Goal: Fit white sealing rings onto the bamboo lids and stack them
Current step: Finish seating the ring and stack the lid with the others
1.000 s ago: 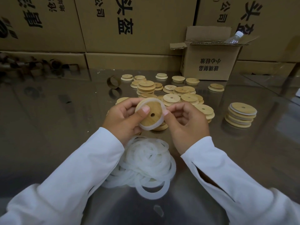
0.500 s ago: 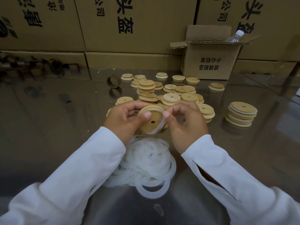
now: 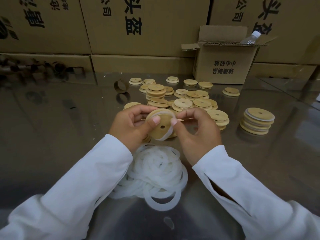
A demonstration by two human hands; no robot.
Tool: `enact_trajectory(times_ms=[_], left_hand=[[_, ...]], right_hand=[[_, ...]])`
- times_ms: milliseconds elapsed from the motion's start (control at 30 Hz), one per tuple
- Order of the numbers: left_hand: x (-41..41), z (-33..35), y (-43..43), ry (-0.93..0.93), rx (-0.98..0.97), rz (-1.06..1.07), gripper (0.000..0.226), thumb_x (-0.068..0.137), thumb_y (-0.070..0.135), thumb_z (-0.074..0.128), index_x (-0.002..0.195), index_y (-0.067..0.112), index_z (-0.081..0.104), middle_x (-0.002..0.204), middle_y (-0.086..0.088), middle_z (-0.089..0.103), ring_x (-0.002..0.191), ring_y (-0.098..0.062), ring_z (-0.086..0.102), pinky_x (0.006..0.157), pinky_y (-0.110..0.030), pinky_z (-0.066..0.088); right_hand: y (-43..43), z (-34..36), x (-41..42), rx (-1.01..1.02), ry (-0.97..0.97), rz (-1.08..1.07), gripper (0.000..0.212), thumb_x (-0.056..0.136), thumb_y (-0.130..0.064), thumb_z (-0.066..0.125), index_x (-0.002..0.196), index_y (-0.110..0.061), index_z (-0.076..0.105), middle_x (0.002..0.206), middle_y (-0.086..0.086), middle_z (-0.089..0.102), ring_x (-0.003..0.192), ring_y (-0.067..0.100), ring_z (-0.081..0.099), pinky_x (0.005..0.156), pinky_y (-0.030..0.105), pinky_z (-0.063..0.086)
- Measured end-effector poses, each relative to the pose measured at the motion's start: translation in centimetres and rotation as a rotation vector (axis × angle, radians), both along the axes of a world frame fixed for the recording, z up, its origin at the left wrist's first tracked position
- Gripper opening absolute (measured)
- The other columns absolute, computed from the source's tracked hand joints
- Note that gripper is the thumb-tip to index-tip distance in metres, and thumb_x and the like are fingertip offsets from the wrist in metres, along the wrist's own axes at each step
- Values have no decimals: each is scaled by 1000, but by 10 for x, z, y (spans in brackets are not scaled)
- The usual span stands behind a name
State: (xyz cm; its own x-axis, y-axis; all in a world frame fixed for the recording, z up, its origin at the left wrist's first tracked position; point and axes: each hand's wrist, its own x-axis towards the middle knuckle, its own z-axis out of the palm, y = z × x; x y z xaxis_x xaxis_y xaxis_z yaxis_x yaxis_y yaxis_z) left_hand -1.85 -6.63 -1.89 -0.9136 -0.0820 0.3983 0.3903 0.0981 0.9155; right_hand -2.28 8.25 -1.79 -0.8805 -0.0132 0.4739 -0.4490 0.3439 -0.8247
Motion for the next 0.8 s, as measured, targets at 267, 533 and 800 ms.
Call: enact_trajectory(times_ms=[267, 533, 800], left_hand=[[0, -3, 4, -108, 43, -68, 27, 69, -1, 71, 87, 18, 66, 78, 5, 71, 71, -10, 68, 60, -22, 54], [0, -3, 2, -52, -62, -31, 16, 78, 7, 65, 91, 15, 66, 88, -2, 69, 76, -9, 67, 71, -22, 55], [2, 4, -3, 66, -154, -19, 22, 79, 2, 64, 90, 21, 64, 88, 6, 67, 79, -2, 66, 68, -12, 49]], right_hand=[[3, -2, -2, 34, 62, -89, 8, 81, -21, 65, 74, -21, 63, 78, -9, 63, 79, -1, 54, 65, 9, 40], [1, -1, -1, 95, 91, -3, 16, 81, -17, 65, 71, -27, 58, 75, -14, 59, 80, 0, 53, 64, 6, 39], [4, 5, -4, 57, 53, 17, 16, 82, -17, 64, 70, -27, 59, 73, -13, 60, 72, 4, 55, 61, 5, 39]])
